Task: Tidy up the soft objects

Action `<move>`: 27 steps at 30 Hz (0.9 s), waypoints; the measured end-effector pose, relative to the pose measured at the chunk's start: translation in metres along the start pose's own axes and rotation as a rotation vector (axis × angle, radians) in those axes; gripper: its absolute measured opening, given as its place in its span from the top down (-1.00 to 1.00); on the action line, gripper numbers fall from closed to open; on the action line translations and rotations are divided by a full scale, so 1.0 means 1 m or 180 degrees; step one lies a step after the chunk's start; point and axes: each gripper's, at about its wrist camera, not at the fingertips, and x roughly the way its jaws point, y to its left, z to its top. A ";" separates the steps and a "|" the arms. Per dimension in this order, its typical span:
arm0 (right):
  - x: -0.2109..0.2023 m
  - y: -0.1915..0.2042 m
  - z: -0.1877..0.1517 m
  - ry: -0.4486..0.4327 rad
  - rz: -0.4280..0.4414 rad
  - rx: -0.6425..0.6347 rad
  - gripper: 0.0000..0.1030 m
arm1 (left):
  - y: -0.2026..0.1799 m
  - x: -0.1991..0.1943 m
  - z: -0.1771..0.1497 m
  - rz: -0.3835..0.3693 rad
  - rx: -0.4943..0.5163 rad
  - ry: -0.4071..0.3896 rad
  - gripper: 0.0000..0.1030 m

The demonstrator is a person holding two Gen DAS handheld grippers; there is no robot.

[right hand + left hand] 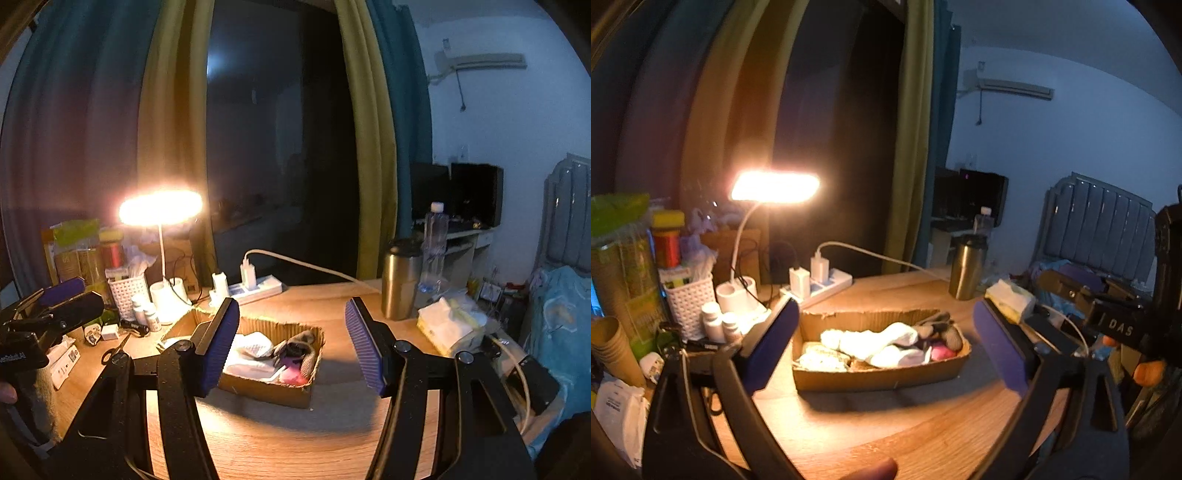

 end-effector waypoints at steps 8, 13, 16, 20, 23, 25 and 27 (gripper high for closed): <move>-0.031 0.002 0.012 -0.0246 -0.0074 -0.0070 -0.24 | -0.007 -0.024 0.015 0.0237 0.0030 -0.0173 -0.94; -0.039 0.003 0.014 -0.0277 -0.0106 -0.0098 -0.25 | -0.016 -0.033 0.015 0.0395 0.0168 -0.0294 -0.98; -0.039 0.005 0.014 -0.0257 -0.0110 -0.0103 -0.26 | -0.018 -0.034 0.014 0.0354 0.0164 -0.0297 -0.99; -0.035 0.007 0.013 -0.0235 -0.0097 -0.0075 -0.50 | -0.018 -0.033 0.013 0.0382 0.0176 -0.0293 -0.99; -0.033 0.009 0.011 -0.0198 -0.0154 -0.0069 -0.57 | -0.015 -0.034 0.012 0.0369 0.0146 -0.0297 -0.99; -0.030 0.007 0.011 -0.0188 -0.0214 -0.0040 -0.66 | -0.013 -0.034 0.012 0.0340 0.0113 -0.0292 -0.99; -0.029 0.004 0.010 -0.0177 -0.0238 0.0014 -0.67 | -0.011 -0.034 0.011 0.0335 0.0089 -0.0285 -0.99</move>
